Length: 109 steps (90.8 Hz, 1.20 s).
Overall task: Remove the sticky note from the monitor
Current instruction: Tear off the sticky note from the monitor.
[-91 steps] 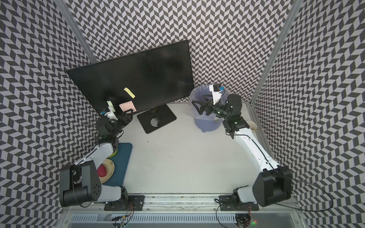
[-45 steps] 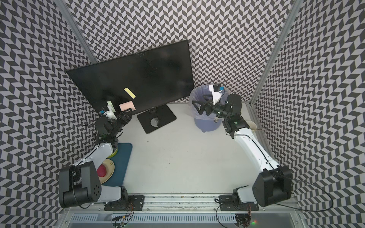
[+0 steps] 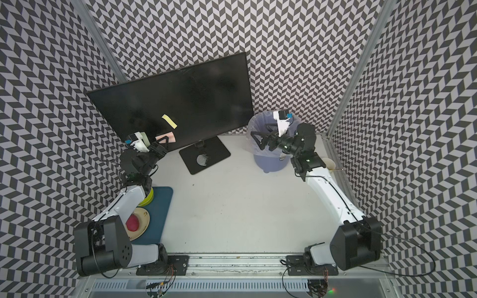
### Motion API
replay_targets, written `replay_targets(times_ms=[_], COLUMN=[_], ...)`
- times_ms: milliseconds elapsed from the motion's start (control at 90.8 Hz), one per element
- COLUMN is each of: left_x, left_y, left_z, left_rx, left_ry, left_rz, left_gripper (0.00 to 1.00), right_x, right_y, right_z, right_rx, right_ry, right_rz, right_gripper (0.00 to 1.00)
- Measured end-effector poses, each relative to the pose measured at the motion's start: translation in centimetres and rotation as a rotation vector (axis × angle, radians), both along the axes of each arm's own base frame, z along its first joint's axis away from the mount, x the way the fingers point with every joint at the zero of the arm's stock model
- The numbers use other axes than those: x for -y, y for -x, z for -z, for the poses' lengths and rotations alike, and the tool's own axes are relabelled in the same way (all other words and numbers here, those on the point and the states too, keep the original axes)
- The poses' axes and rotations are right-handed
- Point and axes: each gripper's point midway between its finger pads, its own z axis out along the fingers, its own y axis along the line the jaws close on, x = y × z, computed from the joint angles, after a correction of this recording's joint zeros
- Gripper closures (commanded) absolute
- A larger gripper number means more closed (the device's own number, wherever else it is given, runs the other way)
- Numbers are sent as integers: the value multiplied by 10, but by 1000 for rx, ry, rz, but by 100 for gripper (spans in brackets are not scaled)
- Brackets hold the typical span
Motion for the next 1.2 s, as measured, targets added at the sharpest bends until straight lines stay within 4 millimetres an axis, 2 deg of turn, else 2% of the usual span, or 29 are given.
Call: replay_targets(times_ms=[286, 540, 815, 1091, 1201], left_x=[3, 5, 7, 26, 32], left_y=[-7, -8, -6, 14, 25], left_z=[17, 18, 14, -18, -22], left_rx=[-47, -51, -45, 25, 37], left_ry=[21, 24, 25, 13, 13], left_rz=[14, 21, 26, 69, 81], left_gripper=[76, 100, 100, 100, 100], right_x=[0, 0, 0, -2, -7], right_y=[0, 0, 0, 1, 4], right_z=[5, 6, 6, 18, 20], right_rx=[-10, -11, -12, -37, -41], right_ry=[2, 3, 3, 2, -2], right_rz=[0, 0, 0, -9, -23], right_gripper=[1, 1, 1, 1, 1])
